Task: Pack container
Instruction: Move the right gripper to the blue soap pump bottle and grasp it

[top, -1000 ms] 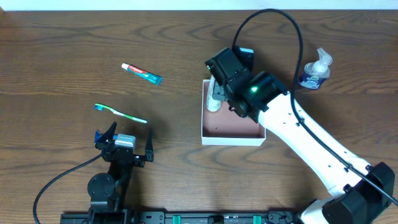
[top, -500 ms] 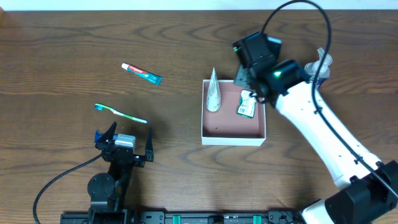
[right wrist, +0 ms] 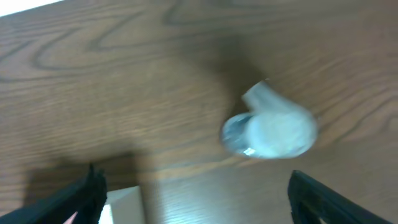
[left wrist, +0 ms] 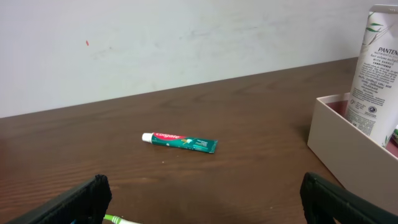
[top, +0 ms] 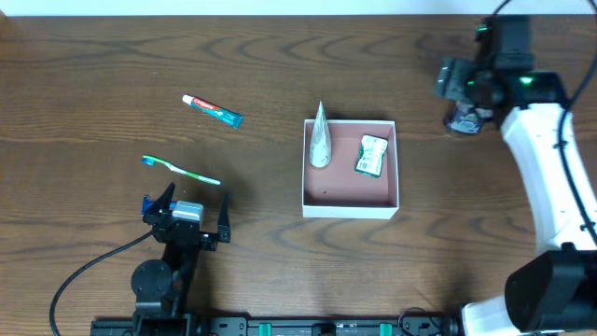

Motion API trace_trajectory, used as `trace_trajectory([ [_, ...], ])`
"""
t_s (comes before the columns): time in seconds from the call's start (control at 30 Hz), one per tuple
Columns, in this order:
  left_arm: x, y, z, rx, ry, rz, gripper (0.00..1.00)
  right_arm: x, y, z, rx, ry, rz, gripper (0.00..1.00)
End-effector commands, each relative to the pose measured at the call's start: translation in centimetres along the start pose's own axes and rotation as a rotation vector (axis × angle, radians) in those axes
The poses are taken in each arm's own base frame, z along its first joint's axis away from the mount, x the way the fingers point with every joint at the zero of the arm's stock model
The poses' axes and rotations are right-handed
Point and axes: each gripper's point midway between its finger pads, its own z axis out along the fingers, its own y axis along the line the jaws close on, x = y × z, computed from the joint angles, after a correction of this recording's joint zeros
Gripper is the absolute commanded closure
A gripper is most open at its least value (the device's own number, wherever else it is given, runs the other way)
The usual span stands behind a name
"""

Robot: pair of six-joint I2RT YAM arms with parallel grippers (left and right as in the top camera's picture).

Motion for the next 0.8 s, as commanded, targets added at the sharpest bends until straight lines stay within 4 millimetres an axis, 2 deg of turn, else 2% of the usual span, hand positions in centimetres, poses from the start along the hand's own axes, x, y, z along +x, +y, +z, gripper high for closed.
trace_trajectory([
  [0.0, 1.6, -0.2, 0.1, 0.011, 0.044, -0.016, 0.02, -1.8, -0.6, -1.4, -0.068, -0.048, -0.108, 0.05],
  [0.13, 1.6, -0.2, 0.1, 0.011, 0.044, -0.016, 0.02, -2.8, -2.4, -1.3, -0.041, -0.079, -0.140, 0.02],
  [0.27, 1.6, -0.2, 0.1, 0.011, 0.044, -0.016, 0.02, -3.1, -3.0, -1.0, -0.031, -0.087, -0.176, 0.02],
  [0.57, 1.6, -0.2, 0.1, 0.011, 0.044, -0.016, 0.02, -3.2, -3.5, 1.7, -0.017, -0.072, -0.217, 0.04],
  [0.77, 1.6, -0.2, 0.1, 0.011, 0.044, -0.016, 0.02, -2.9, -4.5, 3.3, -0.006, -0.047, -0.211, 0.06],
])
